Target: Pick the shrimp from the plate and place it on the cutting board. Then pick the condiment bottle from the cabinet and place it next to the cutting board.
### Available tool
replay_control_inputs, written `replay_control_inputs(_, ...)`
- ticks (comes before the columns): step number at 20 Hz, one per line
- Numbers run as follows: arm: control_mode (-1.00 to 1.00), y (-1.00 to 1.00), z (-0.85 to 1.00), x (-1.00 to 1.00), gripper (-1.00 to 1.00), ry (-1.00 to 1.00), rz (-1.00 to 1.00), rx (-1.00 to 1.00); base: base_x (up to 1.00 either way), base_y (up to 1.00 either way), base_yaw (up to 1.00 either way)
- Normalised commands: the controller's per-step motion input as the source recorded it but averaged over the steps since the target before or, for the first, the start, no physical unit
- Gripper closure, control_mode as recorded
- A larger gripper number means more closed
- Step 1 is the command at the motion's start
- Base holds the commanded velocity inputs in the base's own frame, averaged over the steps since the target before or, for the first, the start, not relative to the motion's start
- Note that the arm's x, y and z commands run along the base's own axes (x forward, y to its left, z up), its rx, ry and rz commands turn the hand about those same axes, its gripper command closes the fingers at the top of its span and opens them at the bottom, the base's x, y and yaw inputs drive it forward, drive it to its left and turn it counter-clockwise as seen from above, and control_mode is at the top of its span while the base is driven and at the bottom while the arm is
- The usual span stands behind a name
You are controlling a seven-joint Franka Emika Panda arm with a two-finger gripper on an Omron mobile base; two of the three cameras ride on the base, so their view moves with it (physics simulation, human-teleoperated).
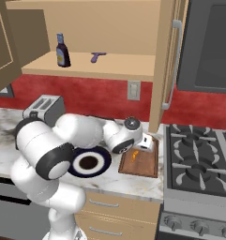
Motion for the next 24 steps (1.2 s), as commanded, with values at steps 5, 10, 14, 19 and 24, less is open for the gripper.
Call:
replay_control_inputs(5,-1.0,0.13,0.26,-0.09,-1.0,0.0,0.0,-0.01,0.0,0.0,0.0)
replay_control_inputs(10,-1.0,0.2,0.29,-0.13,-1.0,0.0,0.0,-0.03,0.0,0.0,0.0)
replay_control_inputs(14,-1.0,0.18,0.31,-0.17,-1.0,0.0,0.0,-0.02,0.0,0.0,0.0)
replay_control_inputs(19,-1.0,0.16,0.37,-0.1,-1.0,0.0,0.0,0.0,0.0,0.0,0.0)
replay_control_inputs(24,-1.0,0.12,0.31,-0.04,-1.0,0.0,0.0,0.02,0.0,0.0,0.0)
